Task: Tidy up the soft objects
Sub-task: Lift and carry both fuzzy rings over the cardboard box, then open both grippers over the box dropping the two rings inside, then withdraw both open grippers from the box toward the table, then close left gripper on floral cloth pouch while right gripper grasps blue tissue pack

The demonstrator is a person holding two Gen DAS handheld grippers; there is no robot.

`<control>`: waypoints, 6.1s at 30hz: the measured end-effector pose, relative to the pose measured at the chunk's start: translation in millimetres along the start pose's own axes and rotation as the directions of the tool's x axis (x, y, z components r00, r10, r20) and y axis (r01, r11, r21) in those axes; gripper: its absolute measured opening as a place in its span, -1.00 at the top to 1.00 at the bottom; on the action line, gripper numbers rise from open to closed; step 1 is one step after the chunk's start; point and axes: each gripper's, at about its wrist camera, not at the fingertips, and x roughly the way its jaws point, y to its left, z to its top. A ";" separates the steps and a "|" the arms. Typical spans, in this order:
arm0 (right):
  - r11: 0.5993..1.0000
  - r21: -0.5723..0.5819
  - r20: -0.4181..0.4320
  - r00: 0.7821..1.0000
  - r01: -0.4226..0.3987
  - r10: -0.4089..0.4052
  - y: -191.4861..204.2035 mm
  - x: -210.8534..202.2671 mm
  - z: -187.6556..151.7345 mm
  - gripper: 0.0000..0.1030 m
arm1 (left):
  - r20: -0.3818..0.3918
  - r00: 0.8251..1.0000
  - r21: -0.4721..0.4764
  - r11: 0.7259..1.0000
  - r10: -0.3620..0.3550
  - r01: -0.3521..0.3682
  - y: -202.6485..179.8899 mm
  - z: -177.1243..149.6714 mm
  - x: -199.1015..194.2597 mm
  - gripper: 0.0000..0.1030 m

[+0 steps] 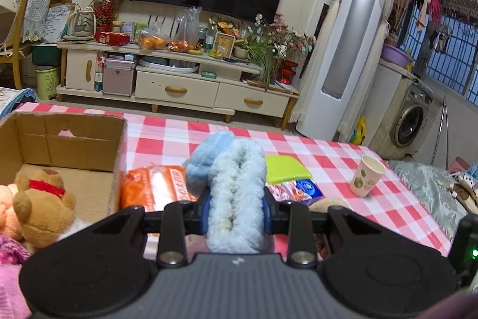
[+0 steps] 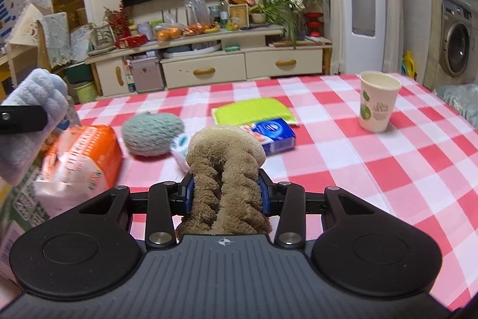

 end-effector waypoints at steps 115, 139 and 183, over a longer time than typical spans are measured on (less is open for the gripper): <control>0.981 -0.059 0.035 0.982 -0.184 0.187 123.8 -23.4 23.0 -1.00 | 0.018 0.965 -0.125 0.958 0.263 -0.259 81.0 37.4 8.6 -0.98; 0.990 0.133 0.101 0.993 0.047 -0.061 47.6 -1.7 24.7 -1.00 | -0.016 0.984 0.030 0.984 0.175 -0.174 12.7 17.9 37.6 -0.98; 0.999 0.047 -0.134 0.990 -0.025 0.032 -2.8 121.3 33.4 -1.00 | -0.160 0.982 0.274 0.960 0.097 -0.050 -74.3 -32.1 143.8 -0.98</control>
